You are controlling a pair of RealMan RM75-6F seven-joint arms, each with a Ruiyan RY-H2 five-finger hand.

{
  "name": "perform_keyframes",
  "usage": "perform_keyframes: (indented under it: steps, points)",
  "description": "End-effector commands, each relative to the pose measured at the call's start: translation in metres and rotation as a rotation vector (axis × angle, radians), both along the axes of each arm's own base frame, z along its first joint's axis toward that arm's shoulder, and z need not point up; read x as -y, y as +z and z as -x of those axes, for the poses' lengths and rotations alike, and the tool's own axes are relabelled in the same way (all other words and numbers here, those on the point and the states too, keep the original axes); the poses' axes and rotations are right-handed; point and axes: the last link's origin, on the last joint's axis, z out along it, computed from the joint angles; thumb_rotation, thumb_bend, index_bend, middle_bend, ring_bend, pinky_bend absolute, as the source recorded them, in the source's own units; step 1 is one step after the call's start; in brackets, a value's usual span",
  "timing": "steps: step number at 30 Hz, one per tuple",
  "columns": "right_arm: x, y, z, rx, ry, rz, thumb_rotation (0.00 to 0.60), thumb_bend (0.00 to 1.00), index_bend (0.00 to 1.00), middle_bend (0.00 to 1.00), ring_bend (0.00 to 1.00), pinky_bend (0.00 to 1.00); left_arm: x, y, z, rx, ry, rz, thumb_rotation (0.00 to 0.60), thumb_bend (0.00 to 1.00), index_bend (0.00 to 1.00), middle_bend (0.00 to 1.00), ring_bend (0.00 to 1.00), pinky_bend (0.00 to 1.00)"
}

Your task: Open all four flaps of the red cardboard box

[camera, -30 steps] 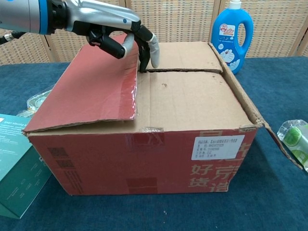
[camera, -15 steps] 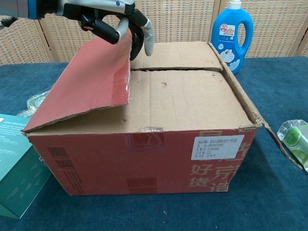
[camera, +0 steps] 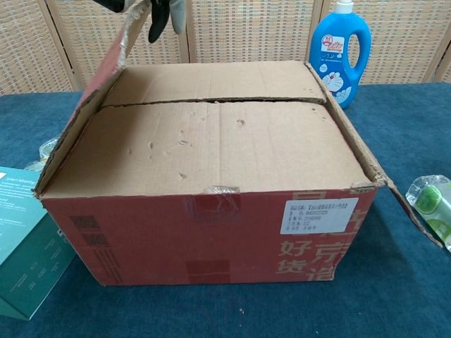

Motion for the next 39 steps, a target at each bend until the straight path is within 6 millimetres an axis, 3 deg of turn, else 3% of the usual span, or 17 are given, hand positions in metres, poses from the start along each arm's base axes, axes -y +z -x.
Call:
perform_keyframes:
  steps: [1, 16, 20, 30, 34, 39]
  points:
    - [0.000, 0.000, -0.002, -0.002, 0.006, -0.001, 0.600, 0.54, 0.00, 0.04, 0.00, 0.03, 0.003, 0.015, 0.009, -0.002, 0.008, -0.035, 0.313, 1.00, 0.37, 0.51, 0.40, 0.07]
    - [-0.001, 0.000, -0.009, -0.008, 0.018, -0.006, 0.600, 0.54, 0.00, 0.04, 0.00, 0.03, 0.022, 0.063, 0.034, 0.001, 0.030, -0.122, 0.312, 1.00, 0.37, 0.52, 0.41, 0.07]
    - [0.001, 0.000, -0.013, -0.013, 0.024, -0.012, 0.600, 0.54, 0.00, 0.04, 0.00, 0.03, 0.031, 0.082, 0.053, -0.024, 0.076, -0.163, 0.313, 1.00, 0.37, 0.53, 0.42, 0.07]
    - [0.003, -0.004, -0.016, -0.011, 0.025, -0.022, 0.600, 0.54, 0.00, 0.04, 0.00, 0.03, 0.039, 0.094, 0.087, -0.068, 0.173, -0.186, 0.313, 0.99, 0.37, 0.54, 0.42, 0.07]
    - [0.003, -0.009, -0.016, -0.007, 0.024, -0.032, 0.600, 0.54, 0.00, 0.04, 0.00, 0.03, 0.040, 0.087, 0.099, -0.058, 0.196, -0.193, 0.309, 0.84, 0.37, 0.52, 0.42, 0.07]
    - [0.002, -0.012, -0.015, -0.005, 0.023, -0.039, 0.600, 0.54, 0.00, 0.04, 0.00, 0.03, 0.039, 0.074, 0.108, -0.028, 0.215, -0.209, 0.297, 0.63, 0.36, 0.37, 0.30, 0.07]
